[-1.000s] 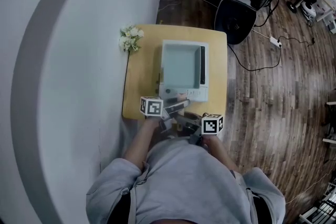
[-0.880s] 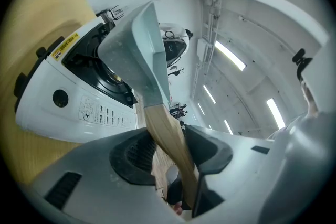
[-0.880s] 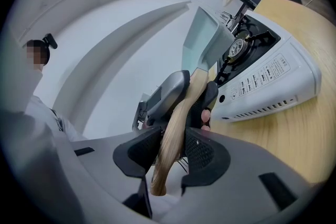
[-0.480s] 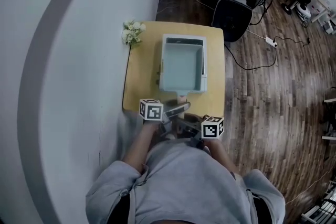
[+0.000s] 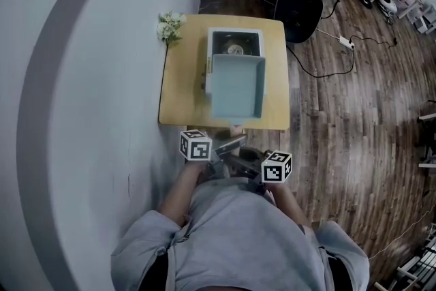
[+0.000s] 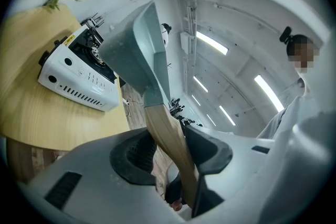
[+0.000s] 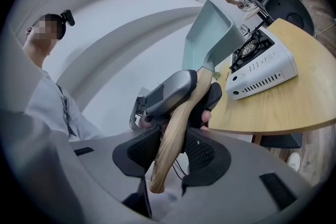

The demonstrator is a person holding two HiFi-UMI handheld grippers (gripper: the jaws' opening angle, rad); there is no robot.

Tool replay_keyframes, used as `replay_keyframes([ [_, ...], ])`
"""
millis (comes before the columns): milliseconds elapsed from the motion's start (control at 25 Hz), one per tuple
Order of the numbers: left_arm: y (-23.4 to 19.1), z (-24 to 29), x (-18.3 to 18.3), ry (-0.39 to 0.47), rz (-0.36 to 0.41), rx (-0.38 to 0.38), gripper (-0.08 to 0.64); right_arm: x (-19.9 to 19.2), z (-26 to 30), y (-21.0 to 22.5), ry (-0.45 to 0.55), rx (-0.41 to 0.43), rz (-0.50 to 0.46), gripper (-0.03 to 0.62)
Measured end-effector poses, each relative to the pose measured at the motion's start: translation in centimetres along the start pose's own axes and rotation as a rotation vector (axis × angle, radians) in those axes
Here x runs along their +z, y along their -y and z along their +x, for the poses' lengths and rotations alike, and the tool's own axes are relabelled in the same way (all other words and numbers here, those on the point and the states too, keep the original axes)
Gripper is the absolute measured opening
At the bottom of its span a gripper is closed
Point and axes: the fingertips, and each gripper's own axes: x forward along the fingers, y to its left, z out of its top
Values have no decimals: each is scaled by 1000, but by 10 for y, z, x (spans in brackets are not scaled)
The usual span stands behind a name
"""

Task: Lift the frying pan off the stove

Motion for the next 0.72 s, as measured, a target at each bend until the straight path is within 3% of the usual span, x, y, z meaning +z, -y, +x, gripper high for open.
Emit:
replay_keyframes([
  [480, 41, -17, -66, -24, 58, 25, 166, -63, -23, -41, -15, 12, -38, 137],
  [720, 45, -17, -81, 0, 33, 22, 166, -77, -31, -44, -12, 24, -30, 137],
])
